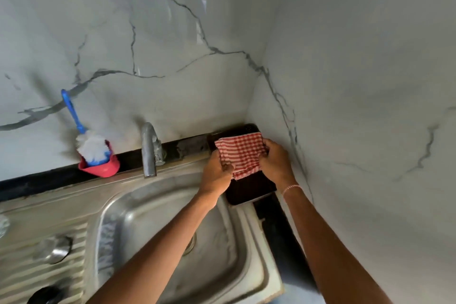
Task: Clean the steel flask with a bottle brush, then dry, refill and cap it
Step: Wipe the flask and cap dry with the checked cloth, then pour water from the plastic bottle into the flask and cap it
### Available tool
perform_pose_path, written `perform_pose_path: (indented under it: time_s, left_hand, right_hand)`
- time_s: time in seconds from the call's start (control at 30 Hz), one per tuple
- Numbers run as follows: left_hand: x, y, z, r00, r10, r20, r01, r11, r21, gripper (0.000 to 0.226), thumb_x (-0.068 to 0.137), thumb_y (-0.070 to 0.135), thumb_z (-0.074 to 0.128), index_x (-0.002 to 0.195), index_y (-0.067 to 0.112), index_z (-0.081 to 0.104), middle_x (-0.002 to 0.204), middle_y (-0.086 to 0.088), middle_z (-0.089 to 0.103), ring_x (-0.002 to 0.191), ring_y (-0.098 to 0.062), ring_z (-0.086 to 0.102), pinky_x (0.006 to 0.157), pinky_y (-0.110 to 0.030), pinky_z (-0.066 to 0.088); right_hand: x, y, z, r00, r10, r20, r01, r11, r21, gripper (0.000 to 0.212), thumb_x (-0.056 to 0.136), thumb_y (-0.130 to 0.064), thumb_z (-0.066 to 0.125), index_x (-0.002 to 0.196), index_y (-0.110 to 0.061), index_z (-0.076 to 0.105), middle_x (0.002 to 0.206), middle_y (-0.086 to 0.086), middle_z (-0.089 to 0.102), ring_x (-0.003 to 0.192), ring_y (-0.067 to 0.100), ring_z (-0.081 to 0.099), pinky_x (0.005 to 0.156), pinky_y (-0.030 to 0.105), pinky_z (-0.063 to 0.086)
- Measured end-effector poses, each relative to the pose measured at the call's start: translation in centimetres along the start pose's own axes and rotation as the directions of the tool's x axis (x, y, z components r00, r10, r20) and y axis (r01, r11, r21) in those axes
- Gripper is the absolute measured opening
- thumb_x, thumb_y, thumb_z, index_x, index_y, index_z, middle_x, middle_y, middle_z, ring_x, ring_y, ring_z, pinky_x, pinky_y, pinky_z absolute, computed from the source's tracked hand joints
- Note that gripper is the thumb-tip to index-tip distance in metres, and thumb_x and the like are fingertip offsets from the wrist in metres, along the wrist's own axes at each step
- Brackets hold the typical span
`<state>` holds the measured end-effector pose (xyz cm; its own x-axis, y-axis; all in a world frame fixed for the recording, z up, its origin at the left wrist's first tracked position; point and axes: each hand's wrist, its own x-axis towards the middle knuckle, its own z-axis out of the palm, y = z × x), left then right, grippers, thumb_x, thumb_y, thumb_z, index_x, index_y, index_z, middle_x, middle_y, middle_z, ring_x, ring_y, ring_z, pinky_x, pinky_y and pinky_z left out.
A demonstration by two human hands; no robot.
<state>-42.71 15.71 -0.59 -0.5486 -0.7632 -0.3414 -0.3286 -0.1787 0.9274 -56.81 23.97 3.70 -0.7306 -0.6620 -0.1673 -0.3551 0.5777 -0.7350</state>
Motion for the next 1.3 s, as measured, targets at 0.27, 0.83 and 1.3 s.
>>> perform_pose_path:
  time_s: [0.27, 0.83, 1.3]
  left_hand:
    - [1.4, -1.0, 2.3, 0.997, 0.081, -0.013, -0.081, 0.997, -0.007, 0.055, 0.091, -0.003, 0.069, 0.129, 0.032, 0.050, 0.122, 0.008, 0.065, 0.115, -0.003, 0.064, 0.098, -0.018, 0.052]
    - [-11.9, -4.0, -11.7, 0.970, 0.225, -0.086, -0.214, 0.969, 0.126, 0.033, 0.100, 0.017, 0.067, 0.130, 0.030, 0.063, 0.133, 0.015, 0.066, 0.114, 0.000, 0.066, 0.086, -0.014, 0.053]
    - [-21.6, -4.8, -37.9, 0.736, 0.328, -0.592, -0.263, 0.945, 0.196, 0.033, 0.104, 0.021, 0.061, 0.137, 0.024, 0.059, 0.136, 0.013, 0.063, 0.112, 0.001, 0.064, 0.089, -0.016, 0.053]
  right_hand:
    - [4.8, 3.5, 3.8, 0.980, 0.078, 0.181, -0.056, 0.991, -0.123, 0.063, 0.099, -0.002, 0.051, 0.158, -0.014, 0.031, 0.150, 0.012, 0.050, 0.137, 0.031, 0.049, 0.110, 0.040, 0.047]
    - [-7.2, -7.9, 4.5, 0.874, -0.475, -0.105, 0.486, 0.848, 0.212, 0.030, 0.095, -0.016, 0.067, 0.124, -0.022, 0.066, 0.116, -0.009, 0.069, 0.109, 0.005, 0.065, 0.095, 0.031, 0.054]
    - [-17.7, -24.6, 23.9, 0.616, -0.783, 0.087, 0.755, 0.618, 0.220, 0.021, 0.094, -0.026, 0.066, 0.114, -0.019, 0.066, 0.105, -0.005, 0.068, 0.090, 0.018, 0.063, 0.079, 0.042, 0.055]
